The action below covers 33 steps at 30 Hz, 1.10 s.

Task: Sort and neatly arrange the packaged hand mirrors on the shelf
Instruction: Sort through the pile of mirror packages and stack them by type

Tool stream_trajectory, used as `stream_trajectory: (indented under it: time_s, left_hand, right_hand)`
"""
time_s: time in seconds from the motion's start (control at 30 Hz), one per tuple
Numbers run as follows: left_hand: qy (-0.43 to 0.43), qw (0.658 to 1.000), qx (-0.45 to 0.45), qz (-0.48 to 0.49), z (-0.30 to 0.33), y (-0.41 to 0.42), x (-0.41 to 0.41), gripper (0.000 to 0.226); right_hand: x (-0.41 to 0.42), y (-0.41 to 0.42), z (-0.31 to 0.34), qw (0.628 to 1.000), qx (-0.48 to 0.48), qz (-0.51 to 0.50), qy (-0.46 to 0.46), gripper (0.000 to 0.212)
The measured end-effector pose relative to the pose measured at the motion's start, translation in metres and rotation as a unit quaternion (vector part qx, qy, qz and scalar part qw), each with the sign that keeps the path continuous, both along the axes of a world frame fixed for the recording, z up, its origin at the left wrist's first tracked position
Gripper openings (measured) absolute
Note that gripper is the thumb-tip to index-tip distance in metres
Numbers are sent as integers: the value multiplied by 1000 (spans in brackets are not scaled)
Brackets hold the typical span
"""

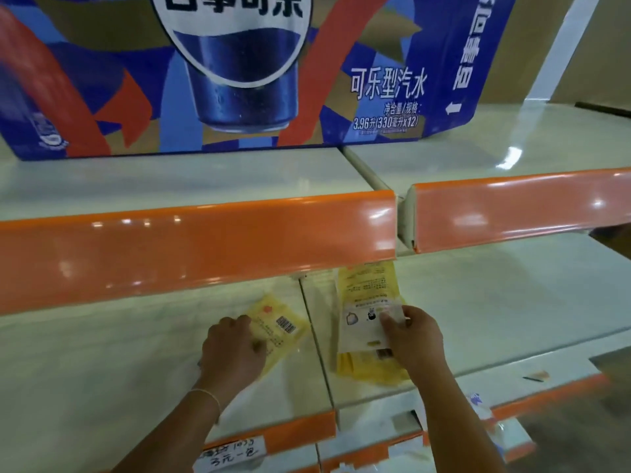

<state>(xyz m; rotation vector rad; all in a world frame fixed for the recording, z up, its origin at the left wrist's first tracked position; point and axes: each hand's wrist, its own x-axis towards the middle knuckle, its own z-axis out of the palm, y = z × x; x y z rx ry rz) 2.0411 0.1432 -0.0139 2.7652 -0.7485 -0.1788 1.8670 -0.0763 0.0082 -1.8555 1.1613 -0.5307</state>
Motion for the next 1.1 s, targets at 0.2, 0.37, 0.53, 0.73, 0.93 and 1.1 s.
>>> stream_trajectory:
  time_s: [0.2, 0.37, 0.53, 0.73, 0.93, 1.1]
  left_hand:
    - [-2, 997, 71, 32, -5, 14, 7, 68]
    - [30, 989, 128, 61, 2, 21, 19, 93]
    - [75, 989, 99, 80, 6, 35, 26, 102]
    - [183, 976, -94, 75, 13, 69, 35, 48]
    - [342, 873, -316, 148, 23, 113, 52, 46]
    - [465, 725, -460, 217, 21, 126, 44, 20]
  right_hand:
    - [2, 4, -8, 976, -162, -48, 136, 47]
    - [11, 23, -3, 962, -242, -68, 104, 41]
    - [33, 70, 0, 960, -275, -11, -47, 27]
    - [62, 137, -4, 987, -6, 155, 37, 46]
    - [88, 193, -2, 961, 206, 178, 57, 54]
    - [98, 228, 2, 920, 343, 191, -21, 46]
